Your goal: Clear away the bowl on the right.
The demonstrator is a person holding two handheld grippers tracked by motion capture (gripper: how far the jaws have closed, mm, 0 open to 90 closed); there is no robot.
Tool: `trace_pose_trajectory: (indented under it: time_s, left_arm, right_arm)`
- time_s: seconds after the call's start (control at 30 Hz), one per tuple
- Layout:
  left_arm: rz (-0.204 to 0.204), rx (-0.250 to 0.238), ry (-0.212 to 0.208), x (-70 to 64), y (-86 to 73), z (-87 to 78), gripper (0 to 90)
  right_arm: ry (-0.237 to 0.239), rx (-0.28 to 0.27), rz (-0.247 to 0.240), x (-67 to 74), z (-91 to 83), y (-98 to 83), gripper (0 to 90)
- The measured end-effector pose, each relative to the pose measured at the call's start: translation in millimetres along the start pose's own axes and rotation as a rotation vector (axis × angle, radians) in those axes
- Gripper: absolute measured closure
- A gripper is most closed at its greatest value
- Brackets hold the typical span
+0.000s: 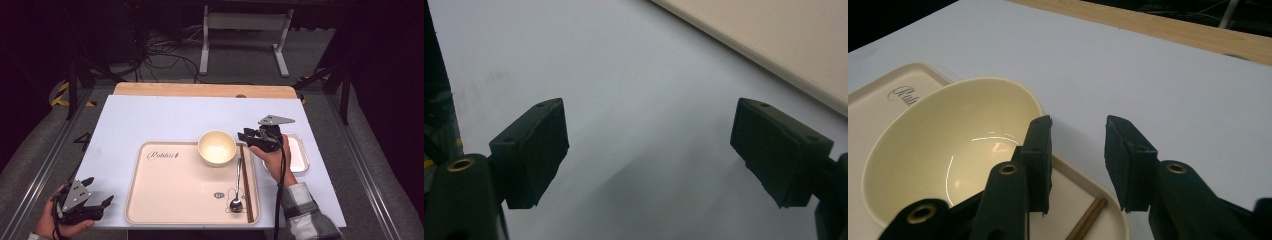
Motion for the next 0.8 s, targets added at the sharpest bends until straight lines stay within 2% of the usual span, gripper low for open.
trace_pose_trajectory:
  time_s: [0.23,0.37,0.6,0.73,0.8]
  left_arm:
    - [0.012,0.003,-0.012,0.7,3.6,6.5,16.3]
    - [0.012,0.001,-0.019,0.6,5.5,9.2,16.3]
    - [0.031,0.005,-0.026,0.5,9.5,14.9,16.3]
    - [0.036,0.002,-0.032,0.2,11.2,16.9,16.2]
    - [0.039,0.005,-0.032,0.0,11.7,17.5,16.2]
  right_arm:
    - [-0.008,-0.014,-0.032,-4.1,-18.9,2.1,62.6]
    - [-0.028,-0.009,-0.073,-3.2,-29.4,3.1,60.9]
    - [-0.062,-0.017,-0.055,-14.5,-50.0,0.2,57.2]
    - [-0.105,-0.021,-0.044,-24.5,-64.0,-4.1,55.7]
    - [-0.112,-0.025,-0.048,-28.5,-68.8,-6.1,53.8]
Point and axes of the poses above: each handheld gripper's, and its own axes: z roughly forward along the jaws, y roughly out of its top, x roughly to its left, the point moved 2 cm from there along z, roughly forward along the jaws, and after that the axes turned 9 degrees about -x, right-handed, at the moved point
